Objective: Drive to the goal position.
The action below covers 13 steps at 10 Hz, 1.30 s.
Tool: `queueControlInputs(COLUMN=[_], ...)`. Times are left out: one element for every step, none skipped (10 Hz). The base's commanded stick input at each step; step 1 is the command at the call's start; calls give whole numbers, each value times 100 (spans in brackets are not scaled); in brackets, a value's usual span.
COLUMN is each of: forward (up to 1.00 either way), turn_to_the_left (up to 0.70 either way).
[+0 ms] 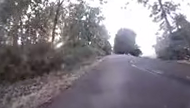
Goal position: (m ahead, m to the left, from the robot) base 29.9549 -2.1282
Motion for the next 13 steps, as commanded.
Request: queueControlInputs(forward=[100,100,100,100,100,100,100,100,100,100,100,100,100], turn_to_the_left=[-40,-40,-40,0,0,0,0,0,0,0,0,0,0])
